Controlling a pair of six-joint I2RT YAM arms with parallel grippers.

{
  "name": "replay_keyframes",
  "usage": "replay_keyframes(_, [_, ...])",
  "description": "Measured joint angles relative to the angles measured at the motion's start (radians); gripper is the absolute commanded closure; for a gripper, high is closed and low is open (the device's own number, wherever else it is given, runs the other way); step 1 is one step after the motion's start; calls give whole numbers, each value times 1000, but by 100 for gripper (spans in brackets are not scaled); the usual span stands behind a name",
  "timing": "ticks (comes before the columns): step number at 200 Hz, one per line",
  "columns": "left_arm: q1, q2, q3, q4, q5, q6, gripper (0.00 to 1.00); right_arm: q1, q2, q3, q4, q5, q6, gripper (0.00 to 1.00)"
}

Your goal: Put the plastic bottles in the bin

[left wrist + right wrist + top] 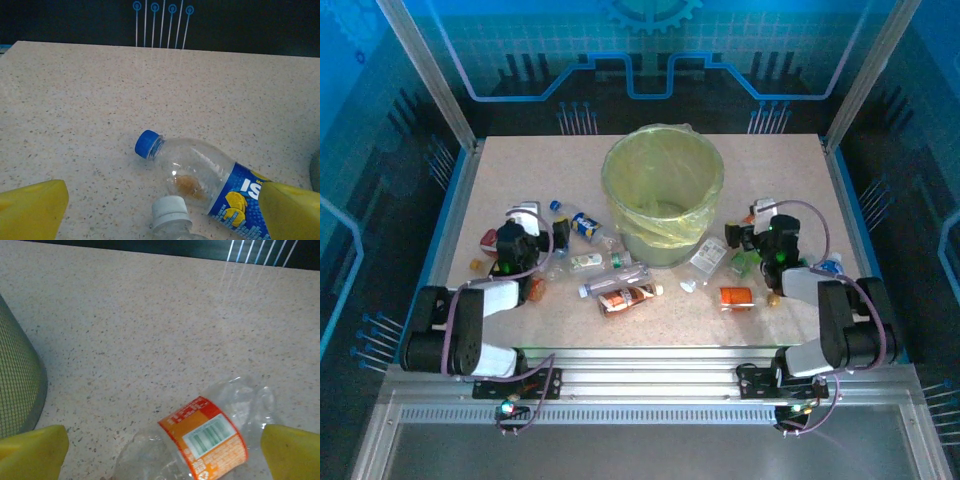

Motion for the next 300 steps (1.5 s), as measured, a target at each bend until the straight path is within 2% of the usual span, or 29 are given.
replay_keyframes(34, [0, -133, 5, -66, -31, 1, 1, 0, -126, 115, -240, 78, 72, 0])
replay_keyframes(75, [0, -259, 75, -200, -62, -25, 1, 0, -180, 424, -786, 312, 317, 0])
replay_keyframes(94, [1, -305, 76, -233, -71, -57, 1, -11, -216, 504, -1019, 395, 436, 0])
replay_keyframes(112, [1, -333, 76, -256, -75, -83, 1, -62, -273, 523, -1207, 425, 531, 0])
replay_keyframes(136, [1, -362, 76, -278, -75, -114, 1, -197, -354, 521, -1391, 401, 599, 0])
replay_keyframes(182, [1, -396, 76, -294, -75, -140, 1, -422, -394, 478, -1520, 259, 620, 0])
replay_keyframes(209, [1, -404, 76, -303, -75, -136, 1, -528, -376, 441, -1527, 159, 612, 0])
replay_keyframes(230, [1, -410, 75, -302, -75, -123, 1, -606, -359, 409, -1521, 84, 598, 4])
replay_keyframes(267, [1, -416, 70, -302, -75, -100, 1, -634, -273, 404, -1484, -7, 578, 9])
replay_keyframes(300, [1, -416, 70, -302, -75, -90, 1, -635, -192, 404, -1461, -24, 554, 9])
